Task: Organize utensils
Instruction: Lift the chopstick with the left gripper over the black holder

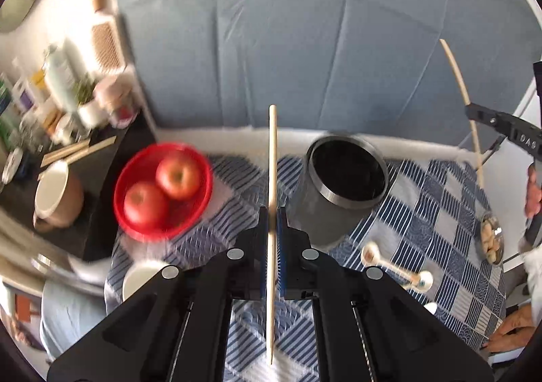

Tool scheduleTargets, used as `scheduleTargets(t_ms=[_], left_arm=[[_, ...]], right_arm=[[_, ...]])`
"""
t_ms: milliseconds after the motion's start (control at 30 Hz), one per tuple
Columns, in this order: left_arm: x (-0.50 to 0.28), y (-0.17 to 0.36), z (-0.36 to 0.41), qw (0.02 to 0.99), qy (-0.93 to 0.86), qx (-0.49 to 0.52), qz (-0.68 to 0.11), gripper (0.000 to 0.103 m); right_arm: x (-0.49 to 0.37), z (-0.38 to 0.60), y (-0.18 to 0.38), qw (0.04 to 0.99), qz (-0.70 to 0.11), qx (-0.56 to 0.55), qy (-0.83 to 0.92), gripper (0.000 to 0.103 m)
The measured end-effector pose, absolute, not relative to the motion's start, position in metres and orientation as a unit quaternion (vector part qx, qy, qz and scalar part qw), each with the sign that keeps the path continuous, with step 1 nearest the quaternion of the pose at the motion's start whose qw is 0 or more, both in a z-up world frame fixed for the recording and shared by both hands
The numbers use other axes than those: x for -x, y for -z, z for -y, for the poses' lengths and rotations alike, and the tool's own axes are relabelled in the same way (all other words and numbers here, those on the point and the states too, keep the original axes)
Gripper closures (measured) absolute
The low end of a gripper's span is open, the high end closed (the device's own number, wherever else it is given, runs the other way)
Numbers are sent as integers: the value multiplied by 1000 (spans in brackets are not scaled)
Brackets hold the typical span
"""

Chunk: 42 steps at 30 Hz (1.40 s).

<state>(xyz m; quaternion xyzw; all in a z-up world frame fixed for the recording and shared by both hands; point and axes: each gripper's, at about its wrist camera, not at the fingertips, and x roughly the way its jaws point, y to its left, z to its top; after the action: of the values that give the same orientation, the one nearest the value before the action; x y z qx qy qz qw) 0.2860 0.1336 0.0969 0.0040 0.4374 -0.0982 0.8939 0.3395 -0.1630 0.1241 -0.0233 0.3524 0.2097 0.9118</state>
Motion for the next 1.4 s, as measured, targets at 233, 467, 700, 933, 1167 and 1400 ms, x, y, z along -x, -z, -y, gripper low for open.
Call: scheduleTargets(t_ms=[233, 467, 700, 933, 1167, 1400], left_arm=[[-324, -116, -123, 907, 150, 27, -392, 98], [-343, -132, -108, 921, 230, 65, -307, 98], [-356, -126, -100, 924, 278, 96, -243, 98], [-353, -96, -94, 928, 296, 106, -199, 98], [-349, -66, -98, 926, 298, 121, -199, 98], [-329, -78, -105, 940, 254, 102, -205, 48]], right_arm=[[-349, 121, -141, 925, -307, 17, -224, 98], [-359, 116, -137, 928, -244, -75, -270, 98], [-371, 115, -108, 922, -199, -123, -309, 98], [-377, 120, -63, 912, -161, -157, -343, 98], [-380, 118, -37, 909, -178, -149, -347, 98], [-369, 125, -60, 922, -196, -116, -313, 76]])
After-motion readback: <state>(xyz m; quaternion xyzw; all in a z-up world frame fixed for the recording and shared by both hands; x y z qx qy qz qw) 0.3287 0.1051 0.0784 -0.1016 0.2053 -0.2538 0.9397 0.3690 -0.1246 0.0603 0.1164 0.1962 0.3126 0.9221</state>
